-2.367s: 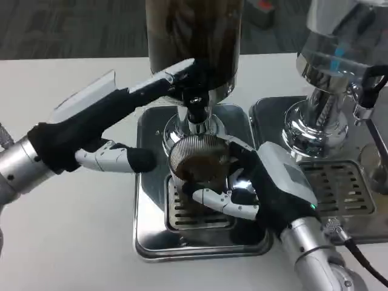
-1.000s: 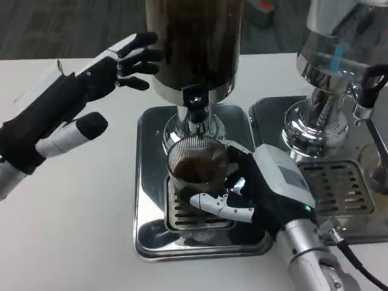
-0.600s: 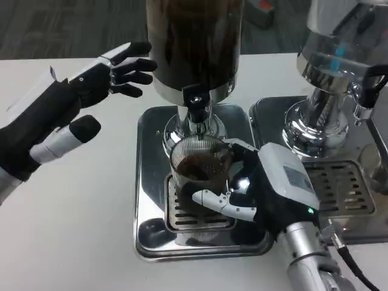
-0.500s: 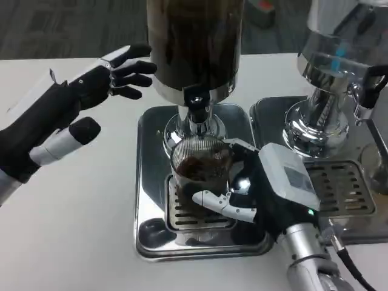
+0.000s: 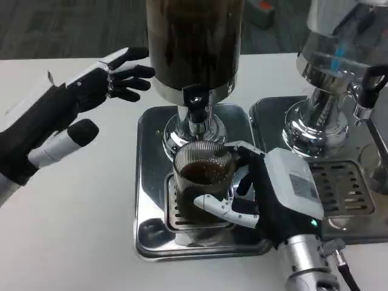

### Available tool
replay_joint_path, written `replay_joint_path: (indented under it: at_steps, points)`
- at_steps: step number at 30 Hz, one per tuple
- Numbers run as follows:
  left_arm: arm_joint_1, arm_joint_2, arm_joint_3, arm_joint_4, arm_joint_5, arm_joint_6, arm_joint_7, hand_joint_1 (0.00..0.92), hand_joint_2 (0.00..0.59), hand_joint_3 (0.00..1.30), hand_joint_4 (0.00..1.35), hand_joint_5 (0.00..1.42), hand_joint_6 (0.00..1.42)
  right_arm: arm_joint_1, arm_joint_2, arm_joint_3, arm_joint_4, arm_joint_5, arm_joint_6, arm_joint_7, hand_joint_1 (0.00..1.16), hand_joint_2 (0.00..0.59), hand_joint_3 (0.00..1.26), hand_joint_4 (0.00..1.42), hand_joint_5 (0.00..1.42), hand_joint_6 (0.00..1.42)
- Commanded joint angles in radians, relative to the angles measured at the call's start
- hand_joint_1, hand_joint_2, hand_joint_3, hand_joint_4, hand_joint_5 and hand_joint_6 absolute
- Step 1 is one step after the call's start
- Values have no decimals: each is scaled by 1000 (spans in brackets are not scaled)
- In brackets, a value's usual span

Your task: Grasp the cup under the faucet to collect the drink, then remove the cup.

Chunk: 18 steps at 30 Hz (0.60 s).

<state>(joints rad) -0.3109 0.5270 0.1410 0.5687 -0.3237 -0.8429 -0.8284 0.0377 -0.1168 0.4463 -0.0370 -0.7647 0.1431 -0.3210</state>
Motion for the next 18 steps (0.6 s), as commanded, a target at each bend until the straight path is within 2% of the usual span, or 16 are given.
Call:
replay_joint_path:
  at_steps: [1,12,18]
  points:
    - [14,-4,7,-15,5,-3,5,0,53,128,202,251,327,5,11,4,5,-15,-46,-63,333,183,485,618,832,1105]
    - [16,-6,12,-12,4,-5,8,0,55,128,210,254,336,15,13,7,18,-29,-71,-116,375,180,503,635,878,1174]
    - [16,-11,17,-12,3,-7,14,0,59,128,214,254,339,23,13,0,14,-25,-91,-145,355,177,508,643,891,1198]
